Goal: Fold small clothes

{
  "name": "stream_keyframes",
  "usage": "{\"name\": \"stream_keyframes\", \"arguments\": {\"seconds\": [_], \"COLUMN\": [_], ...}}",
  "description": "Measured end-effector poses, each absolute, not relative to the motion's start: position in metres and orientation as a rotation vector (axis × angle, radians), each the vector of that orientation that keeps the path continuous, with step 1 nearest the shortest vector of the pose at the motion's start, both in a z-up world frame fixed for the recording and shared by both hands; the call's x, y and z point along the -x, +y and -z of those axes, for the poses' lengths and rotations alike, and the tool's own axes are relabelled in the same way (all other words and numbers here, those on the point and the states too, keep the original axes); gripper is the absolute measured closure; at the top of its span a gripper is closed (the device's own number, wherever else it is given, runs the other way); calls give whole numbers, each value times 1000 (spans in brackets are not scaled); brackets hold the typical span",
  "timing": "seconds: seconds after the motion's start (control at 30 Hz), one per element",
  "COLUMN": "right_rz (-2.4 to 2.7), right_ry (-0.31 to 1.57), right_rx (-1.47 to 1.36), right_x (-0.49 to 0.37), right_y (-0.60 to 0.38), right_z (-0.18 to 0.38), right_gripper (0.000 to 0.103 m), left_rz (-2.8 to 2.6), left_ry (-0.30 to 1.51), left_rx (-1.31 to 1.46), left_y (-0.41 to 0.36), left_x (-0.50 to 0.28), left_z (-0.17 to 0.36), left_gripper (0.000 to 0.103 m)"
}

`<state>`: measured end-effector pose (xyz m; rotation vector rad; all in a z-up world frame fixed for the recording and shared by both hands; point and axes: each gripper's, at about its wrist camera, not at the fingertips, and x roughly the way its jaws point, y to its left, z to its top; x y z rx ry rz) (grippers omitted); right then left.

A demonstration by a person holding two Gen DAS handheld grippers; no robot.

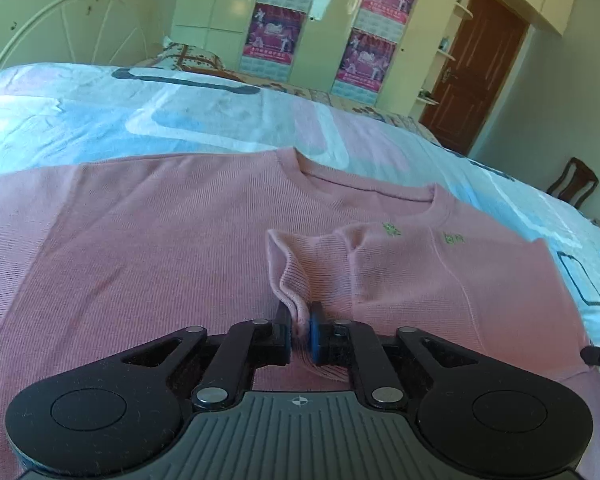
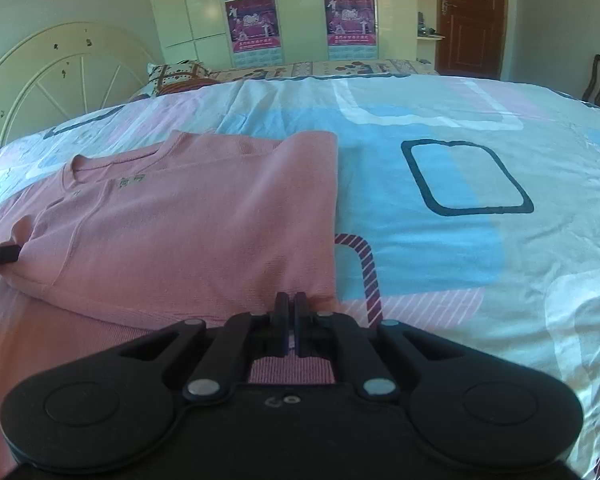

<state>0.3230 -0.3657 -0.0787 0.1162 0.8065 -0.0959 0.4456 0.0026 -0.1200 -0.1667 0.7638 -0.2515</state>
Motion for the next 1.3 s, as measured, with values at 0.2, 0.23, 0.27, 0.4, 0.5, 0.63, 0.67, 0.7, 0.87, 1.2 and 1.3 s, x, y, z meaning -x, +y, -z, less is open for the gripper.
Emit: {"name": "stream_keyframes", "arguments": {"seconds": [0.2,0.23,0.27,0.4,0.5,0.63,0.67,0.7,0.87,1.2,1.3], "right_rz": [84,82,71,-13,-52,147,158,144,126,100,117], "right_ry": [725,726,730,745,738,732,740,741,740,758,738], "right_rx": [-152,-153,-158,-117,-77,-182,-221,-249,-229,-144,-130], "right_x": [-342,-352,-365,-407,-424,-448,-453,-455,-438,-389,-381], "right_y": [-377,-378,-377,-360,-355,-408,-421,-427,-420,-392,-385], "right_z": [58,58,60,75,79,81,85,85,74,79,68], "right_gripper": [93,93,93,93,98,101,103,103,90,86,84], "left_rz": [244,277,305,351,299,249,253,252,154,171,146], "left_ry": [682,691,707,734,730,724,722,722,676,739,706], "left_rx": [169,140,98,20,13,14,4,-9,6,121,93], "left_y": [-5,-17,-33,-73,-70,-51,-51,-52,-40,-18,-19], "left_x": [-445,-449,-455,-472,-478,-475,-473,-472,-470,-483,-477], "left_z": [92,92,94,107,112,115,115,115,100,110,110], "left_gripper": [56,50,46,41,41,42,41,41,41,99,98]}}
